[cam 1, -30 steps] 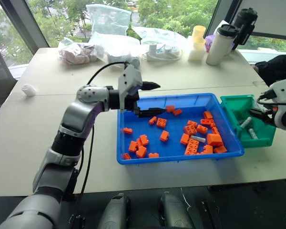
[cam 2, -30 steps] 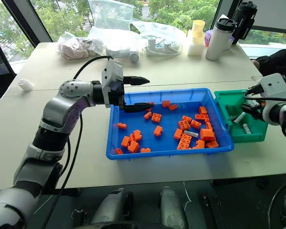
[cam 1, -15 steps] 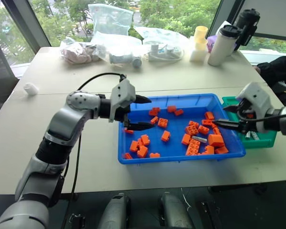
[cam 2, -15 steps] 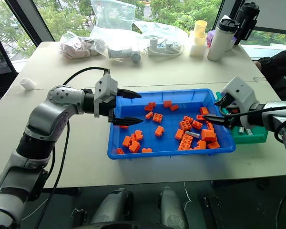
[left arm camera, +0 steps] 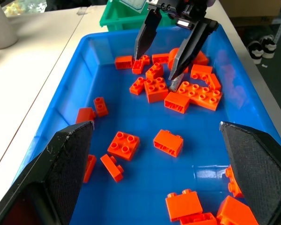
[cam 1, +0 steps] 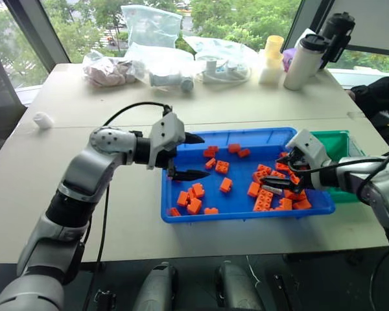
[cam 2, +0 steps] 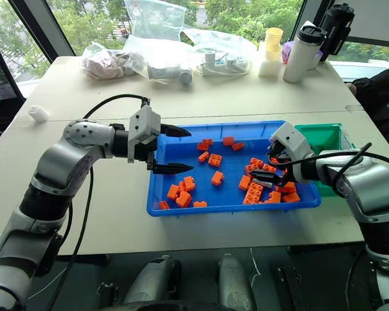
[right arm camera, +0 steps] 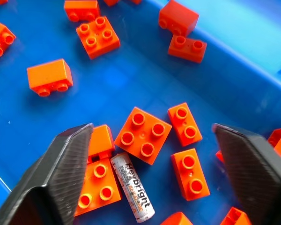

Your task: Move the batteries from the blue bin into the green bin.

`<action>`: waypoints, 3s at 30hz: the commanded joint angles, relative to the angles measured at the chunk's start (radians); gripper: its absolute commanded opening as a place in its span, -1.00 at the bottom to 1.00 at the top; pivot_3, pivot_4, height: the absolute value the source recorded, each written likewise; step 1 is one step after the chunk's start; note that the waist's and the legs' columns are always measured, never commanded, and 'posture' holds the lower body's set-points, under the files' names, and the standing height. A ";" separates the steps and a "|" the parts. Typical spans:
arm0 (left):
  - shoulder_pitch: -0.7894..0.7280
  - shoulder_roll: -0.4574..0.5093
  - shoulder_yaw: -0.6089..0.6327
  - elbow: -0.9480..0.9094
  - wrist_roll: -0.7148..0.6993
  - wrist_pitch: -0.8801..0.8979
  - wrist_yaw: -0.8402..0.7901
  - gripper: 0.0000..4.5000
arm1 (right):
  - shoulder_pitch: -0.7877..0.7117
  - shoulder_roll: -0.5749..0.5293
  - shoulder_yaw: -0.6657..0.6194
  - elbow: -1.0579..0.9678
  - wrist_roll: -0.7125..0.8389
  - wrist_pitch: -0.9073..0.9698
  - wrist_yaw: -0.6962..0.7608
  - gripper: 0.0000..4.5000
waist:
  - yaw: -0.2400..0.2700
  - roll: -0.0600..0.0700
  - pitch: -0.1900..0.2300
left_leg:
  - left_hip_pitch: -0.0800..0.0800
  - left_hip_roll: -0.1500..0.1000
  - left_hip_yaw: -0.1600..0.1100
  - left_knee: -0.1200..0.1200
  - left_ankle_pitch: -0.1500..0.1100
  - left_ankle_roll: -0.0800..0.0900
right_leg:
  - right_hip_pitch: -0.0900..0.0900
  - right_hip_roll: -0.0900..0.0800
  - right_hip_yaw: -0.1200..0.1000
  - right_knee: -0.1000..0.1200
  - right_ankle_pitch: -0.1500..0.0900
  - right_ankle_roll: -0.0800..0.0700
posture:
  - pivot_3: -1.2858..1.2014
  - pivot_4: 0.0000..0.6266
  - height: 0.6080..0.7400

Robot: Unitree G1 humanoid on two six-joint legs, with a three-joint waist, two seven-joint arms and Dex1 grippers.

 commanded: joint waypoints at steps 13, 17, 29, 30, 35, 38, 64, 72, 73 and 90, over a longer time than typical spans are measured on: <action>-0.016 -0.009 -0.007 -0.016 0.008 -0.014 -0.002 1.00 | 0.017 -0.146 0.075 0.065 -0.087 -0.345 0.304 0.97 | -0.009 0.000 0.000 | 0.001 0.001 0.000 0.000 0.000 0.000 | 0.000 0.001 0.000 0.000 0.000 0.000 | 0.03 -0.52 1.00; -0.016 -0.013 -0.007 -0.021 0.012 -0.008 0.002 1.00 | -0.043 -0.135 0.160 0.144 -0.165 -0.431 0.352 0.97 | -0.010 0.000 0.000 | 0.001 0.001 0.000 0.000 0.000 0.000 | 0.000 0.001 0.000 0.000 0.000 0.000 | 0.03 -0.52 1.00; 0.012 -0.001 0.005 -0.058 0.010 0.011 0.034 1.00 | -0.207 -0.045 0.319 0.380 -0.357 -0.625 0.470 0.97 | -0.011 0.000 0.000 | 0.001 0.001 0.000 0.000 0.000 0.000 | 0.000 0.001 0.000 0.000 0.000 0.000 | 0.03 -0.52 1.00; 0.015 0.000 0.005 -0.062 0.009 0.014 0.037 1.00 | -0.213 -0.033 0.322 0.388 -0.365 -0.637 0.470 0.97 | -0.010 0.000 0.000 | 0.001 0.001 0.000 0.000 0.000 0.000 | 0.000 0.001 0.000 0.001 0.000 0.000 | 0.03 -0.52 1.00; 0.021 0.005 0.007 -0.075 0.005 0.024 0.045 1.00 | -0.214 -0.016 0.315 0.396 -0.402 -0.668 0.474 0.97 | -0.008 0.000 0.000 | 0.001 0.001 0.000 0.000 0.000 0.000 | 0.000 0.001 0.000 0.001 0.000 0.000 | 0.03 -0.52 1.00; 0.022 0.008 0.007 -0.077 0.003 0.027 0.046 1.00 | -0.220 -0.020 0.306 0.432 -0.441 -0.713 0.447 0.97 | -0.008 0.000 0.000 | 0.001 0.001 0.000 0.000 0.000 0.000 | 0.000 0.001 0.000 0.001 0.000 0.000 | 0.03 -0.52 1.00; 0.004 0.004 0.000 -0.055 0.012 0.018 0.038 1.00 | -0.194 0.023 0.277 0.360 -0.440 -0.617 0.471 -1.00 | -0.009 0.000 0.000 | 0.001 0.001 0.000 0.000 0.000 0.000 | 0.000 0.001 0.000 0.001 0.000 0.000 | 0.03 -0.52 1.00; 0.004 0.000 0.008 -0.046 0.008 0.008 0.040 1.00 | -0.218 -0.011 0.126 0.292 -0.371 -0.491 0.398 -1.00 | -0.008 0.000 0.000 | 0.001 0.001 0.000 0.000 0.000 0.000 | 0.000 0.001 0.000 0.001 0.000 0.000 | 0.03 -0.52 1.00; 0.000 -0.008 0.011 -0.039 0.007 0.003 0.045 1.00 | -0.222 -0.009 0.099 0.290 -0.356 -0.465 0.385 -1.00 | -0.008 0.000 0.000 | 0.001 0.001 0.000 0.000 0.000 0.000 | 0.000 0.001 0.000 0.001 0.000 0.000 | 0.03 -0.52 1.00; -0.190 -0.244 -0.018 0.194 -0.042 -0.071 -0.015 1.00 | -0.014 -0.005 -0.467 0.301 -0.219 -0.184 -0.049 -1.00 | -0.003 0.002 -0.001 | 0.002 0.001 0.002 -0.001 0.000 0.000 | 0.000 0.001 0.001 0.001 0.000 0.000 | 0.03 -0.52 1.00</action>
